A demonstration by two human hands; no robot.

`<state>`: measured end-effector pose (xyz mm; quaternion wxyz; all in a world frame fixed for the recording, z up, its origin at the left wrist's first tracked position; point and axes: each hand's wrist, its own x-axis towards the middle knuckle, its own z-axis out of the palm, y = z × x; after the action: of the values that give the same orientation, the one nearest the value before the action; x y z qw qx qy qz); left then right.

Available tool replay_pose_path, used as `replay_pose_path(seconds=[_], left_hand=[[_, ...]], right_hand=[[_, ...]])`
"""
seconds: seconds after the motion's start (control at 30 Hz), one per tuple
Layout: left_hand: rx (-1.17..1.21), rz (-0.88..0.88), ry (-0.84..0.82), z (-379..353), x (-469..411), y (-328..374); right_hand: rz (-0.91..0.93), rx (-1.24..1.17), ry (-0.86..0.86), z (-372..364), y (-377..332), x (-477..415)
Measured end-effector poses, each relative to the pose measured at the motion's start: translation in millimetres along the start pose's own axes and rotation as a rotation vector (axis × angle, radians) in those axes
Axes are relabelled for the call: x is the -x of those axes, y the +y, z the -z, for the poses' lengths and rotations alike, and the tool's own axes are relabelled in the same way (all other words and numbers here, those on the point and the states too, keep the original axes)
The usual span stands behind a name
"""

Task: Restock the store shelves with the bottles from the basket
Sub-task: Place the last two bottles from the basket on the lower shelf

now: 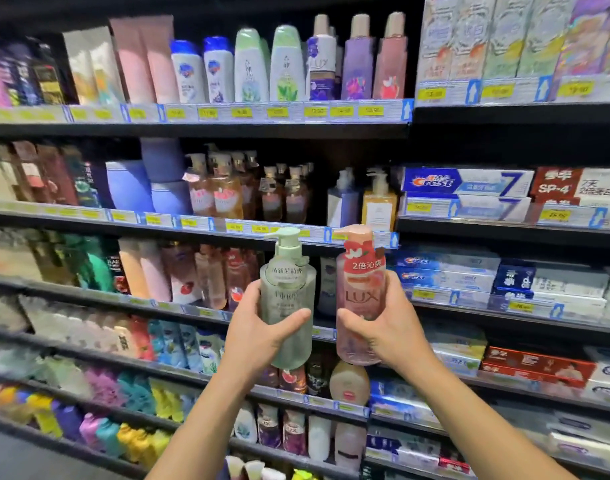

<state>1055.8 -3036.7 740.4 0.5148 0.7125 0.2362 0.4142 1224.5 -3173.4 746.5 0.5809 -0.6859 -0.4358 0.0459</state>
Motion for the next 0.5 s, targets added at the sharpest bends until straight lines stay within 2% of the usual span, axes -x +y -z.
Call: replay_pose_path(seconds=[0.27,0.5], left_hand=[[0.027,-0.005,-0.112,77.4,-46.3,-33.9],[0.028,0.003,-0.178,103.1,-82.6,-56.5]], right_hand=[[-0.043,0.056,0.078,-90.3,-14.9,-14.8],[-0.068,0.087,0.109,-120.3,-18.6,-35.1]])
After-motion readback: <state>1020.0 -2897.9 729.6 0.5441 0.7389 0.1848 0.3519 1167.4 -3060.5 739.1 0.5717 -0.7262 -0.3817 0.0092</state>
